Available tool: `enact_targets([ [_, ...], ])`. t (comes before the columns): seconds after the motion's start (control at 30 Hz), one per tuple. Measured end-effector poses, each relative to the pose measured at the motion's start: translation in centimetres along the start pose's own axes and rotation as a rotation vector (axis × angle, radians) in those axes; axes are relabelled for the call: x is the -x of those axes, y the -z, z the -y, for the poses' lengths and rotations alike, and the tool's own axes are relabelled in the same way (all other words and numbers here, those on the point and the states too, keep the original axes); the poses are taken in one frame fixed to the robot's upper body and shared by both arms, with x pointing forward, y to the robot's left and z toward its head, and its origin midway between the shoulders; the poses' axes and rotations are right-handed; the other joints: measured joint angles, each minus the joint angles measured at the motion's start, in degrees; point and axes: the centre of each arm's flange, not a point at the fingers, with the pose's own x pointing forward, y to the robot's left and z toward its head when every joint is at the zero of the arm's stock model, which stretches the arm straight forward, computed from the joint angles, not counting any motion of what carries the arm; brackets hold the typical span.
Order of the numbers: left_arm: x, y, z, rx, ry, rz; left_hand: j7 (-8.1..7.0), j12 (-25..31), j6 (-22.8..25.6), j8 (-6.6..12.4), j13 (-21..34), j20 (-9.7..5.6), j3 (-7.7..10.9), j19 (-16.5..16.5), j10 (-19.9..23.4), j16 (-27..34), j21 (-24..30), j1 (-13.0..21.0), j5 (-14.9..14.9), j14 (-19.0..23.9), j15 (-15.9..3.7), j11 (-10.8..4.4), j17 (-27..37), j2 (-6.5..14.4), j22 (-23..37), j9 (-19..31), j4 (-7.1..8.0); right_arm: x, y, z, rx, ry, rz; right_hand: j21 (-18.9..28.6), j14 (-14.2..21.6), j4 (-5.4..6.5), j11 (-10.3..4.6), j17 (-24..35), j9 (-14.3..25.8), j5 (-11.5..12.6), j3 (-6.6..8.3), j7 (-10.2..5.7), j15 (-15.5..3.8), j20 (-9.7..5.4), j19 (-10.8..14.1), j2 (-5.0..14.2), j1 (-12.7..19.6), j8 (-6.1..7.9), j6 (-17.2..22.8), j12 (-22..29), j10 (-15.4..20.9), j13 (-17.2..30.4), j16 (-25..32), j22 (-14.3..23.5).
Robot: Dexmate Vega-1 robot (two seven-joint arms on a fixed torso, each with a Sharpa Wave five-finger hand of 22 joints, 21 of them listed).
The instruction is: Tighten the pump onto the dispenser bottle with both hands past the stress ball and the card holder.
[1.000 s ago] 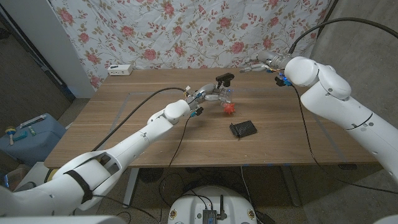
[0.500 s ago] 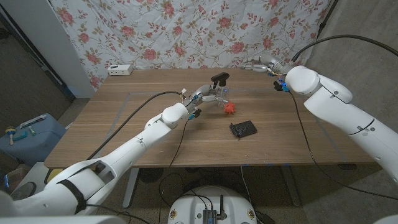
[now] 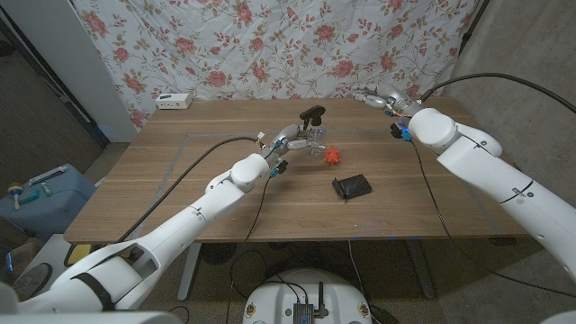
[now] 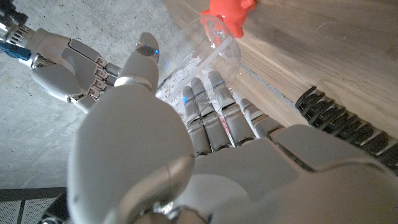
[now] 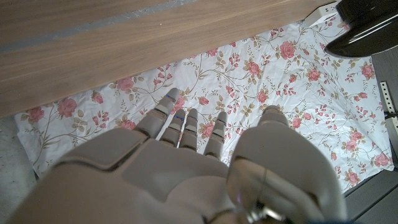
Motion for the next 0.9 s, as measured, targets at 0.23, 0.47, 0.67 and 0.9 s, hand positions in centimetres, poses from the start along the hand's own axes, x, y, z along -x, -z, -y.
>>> enact_targets([
  [0.23, 0.9, 0.1, 0.0, -0.001, -0.035, -0.008, 0.0, -0.3, 0.0, -0.25, -0.5, 0.18, 0.0, -0.4, -0.8, 0.0, 0.0, -0.4, 0.0, -0.7, 0.12, 0.18, 0.0, -0.4, 0.0, -0.3, 0.0, -0.1, 1.1, -1.4, -0.069, 0.026, 0.003, 0.0, 0.0, 1.28, 0.19, 0.0, 0.0, -0.2, -0.7, 1.65, 0.0, 0.0, 0.0, 0.04, -2.1, -0.23, -2.2, 0.0, 0.2, -0.1, 0.0, 0.0],
  [0.47, 1.7, 0.2, 0.2, 0.009, -0.06, -0.016, -0.43, -0.9, -1.3, -0.69, -1.7, 0.21, 0.0, -2.3, -3.4, 0.0, -0.2, -0.9, 0.0, -2.8, 0.64, 0.48, 0.0, -0.9, 0.0, -0.5, 0.0, -0.1, 1.8, -2.3, -0.15, 0.064, 0.028, 0.0, -0.4, 1.83, 0.19, 0.0, -0.3, -0.2, -1.25, 2.61, -0.4, 0.06, -0.5, -0.02, -3.5, -0.23, -4.7, 0.0, 0.2, -0.1, -0.3, 0.0],
  [0.67, 2.3, 0.4, 0.4, 0.015, -0.073, -0.023, -0.71, -0.9, -2.8, -0.87, -2.5, 0.44, -0.33, -3.1, -4.5, 0.0, -0.2, -1.2, -0.2, -3.9, 0.65, 0.52, 0.0, -1.1, 0.0, -0.8, 0.33, 0.0, 2.7, -3.3, -0.225, 0.087, 0.046, 0.0, -0.4, 2.46, -0.77, -0.4, -0.3, -0.2, -1.39, 3.18, -0.4, -0.04, -0.6, -0.1, -4.9, -0.23, -7.0, -0.3, -0.1, -0.4, -0.3, 0.0],
  [0.9, 3.0, 0.6, 0.5, 0.012, -0.088, -0.032, -0.37, -1.3, -4.8, -0.91, -3.6, 1.02, 1.31, -3.7, -6.7, 0.0, -0.2, -1.5, -0.2, -6.0, 0.98, 0.66, 0.0, -1.5, 0.0, -1.1, 2.61, 0.0, 3.4, -3.9, -0.295, 0.111, 0.063, 0.0, -0.9, 2.46, -1.11, -0.8, -0.5, -0.2, -1.39, 4.82, -0.5, 0.2, -1.0, 0.06, -6.1, 0.24, -8.9, -0.5, -1.1, -0.4, -0.5, 0.0],
])
